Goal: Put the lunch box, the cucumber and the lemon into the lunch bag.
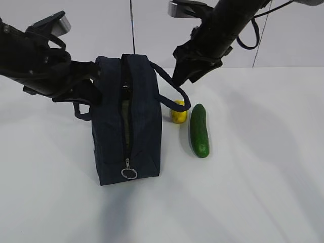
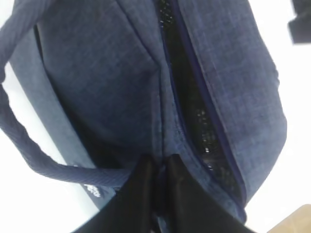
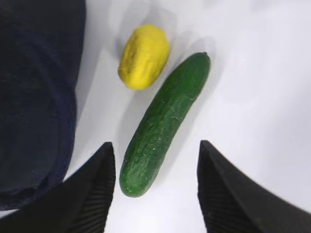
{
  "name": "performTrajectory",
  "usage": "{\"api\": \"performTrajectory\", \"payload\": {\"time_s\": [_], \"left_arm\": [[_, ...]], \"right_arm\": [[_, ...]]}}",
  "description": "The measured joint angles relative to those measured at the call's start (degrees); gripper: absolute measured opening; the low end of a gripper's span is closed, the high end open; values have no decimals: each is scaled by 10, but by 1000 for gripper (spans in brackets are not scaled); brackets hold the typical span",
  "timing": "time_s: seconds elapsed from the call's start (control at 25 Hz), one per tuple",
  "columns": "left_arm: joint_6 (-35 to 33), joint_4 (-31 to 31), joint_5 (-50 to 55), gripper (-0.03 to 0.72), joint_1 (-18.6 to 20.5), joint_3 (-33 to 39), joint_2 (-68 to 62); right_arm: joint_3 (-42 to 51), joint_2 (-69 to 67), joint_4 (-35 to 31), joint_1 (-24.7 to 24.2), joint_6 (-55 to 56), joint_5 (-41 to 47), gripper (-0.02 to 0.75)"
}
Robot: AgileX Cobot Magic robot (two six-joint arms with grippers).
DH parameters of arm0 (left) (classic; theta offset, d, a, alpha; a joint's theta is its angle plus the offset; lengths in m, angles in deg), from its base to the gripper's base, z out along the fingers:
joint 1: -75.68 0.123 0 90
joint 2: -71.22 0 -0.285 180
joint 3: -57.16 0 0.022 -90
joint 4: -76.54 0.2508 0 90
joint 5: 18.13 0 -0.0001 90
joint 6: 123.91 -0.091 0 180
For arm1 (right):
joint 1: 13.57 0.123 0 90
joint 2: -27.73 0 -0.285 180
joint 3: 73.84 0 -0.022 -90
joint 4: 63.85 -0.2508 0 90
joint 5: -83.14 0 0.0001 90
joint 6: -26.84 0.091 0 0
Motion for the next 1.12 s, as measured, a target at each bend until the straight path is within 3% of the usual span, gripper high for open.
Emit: {"api": "performTrajectory", "payload": {"time_s": [0.2, 0.72, 1.12], "left_arm": [[0, 30, 0, 18, 0, -1, 0], [0, 46, 0, 18, 0, -1, 0], [0, 47, 0, 18, 0, -1, 0]], "right_arm": [[0, 0, 59, -30, 97, 0, 408], [-4, -61, 88, -41, 247, 0, 404], [-4, -102, 42, -41, 275, 0, 405]]}}
